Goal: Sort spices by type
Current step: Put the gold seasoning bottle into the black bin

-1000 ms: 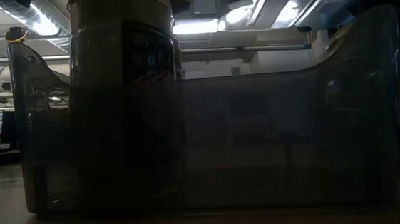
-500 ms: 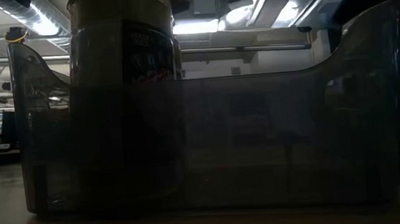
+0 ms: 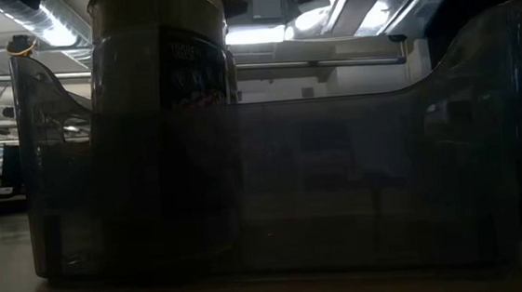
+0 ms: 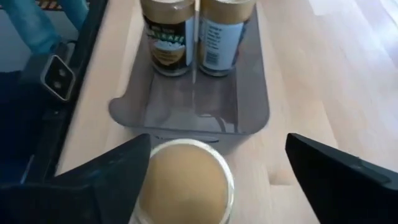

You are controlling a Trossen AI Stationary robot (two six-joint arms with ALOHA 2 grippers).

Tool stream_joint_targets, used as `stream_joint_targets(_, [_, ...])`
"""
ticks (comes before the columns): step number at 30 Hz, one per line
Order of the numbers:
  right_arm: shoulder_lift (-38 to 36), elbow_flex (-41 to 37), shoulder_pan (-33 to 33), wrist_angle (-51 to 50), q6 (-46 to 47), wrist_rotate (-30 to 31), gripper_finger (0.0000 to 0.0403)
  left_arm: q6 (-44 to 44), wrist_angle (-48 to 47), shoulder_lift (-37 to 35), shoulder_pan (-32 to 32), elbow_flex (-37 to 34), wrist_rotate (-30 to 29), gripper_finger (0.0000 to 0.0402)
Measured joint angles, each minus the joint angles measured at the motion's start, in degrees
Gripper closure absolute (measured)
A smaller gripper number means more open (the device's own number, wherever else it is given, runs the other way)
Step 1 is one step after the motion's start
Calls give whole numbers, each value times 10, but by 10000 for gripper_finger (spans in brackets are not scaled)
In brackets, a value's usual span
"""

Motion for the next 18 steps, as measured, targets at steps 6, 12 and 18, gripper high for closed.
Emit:
stream_joint_targets(6, [-21, 1, 10, -48, 5, -1, 9, -15, 0, 0, 0, 0, 0, 109])
stream_joint_targets(12, [-94, -67, 53, -33, 35, 83, 19, -18, -1, 0, 0, 0, 0, 109])
stream_joint_targets(18, [-126, -128, 77, 84, 10, 102, 19, -15, -4, 0, 0, 0, 0, 109])
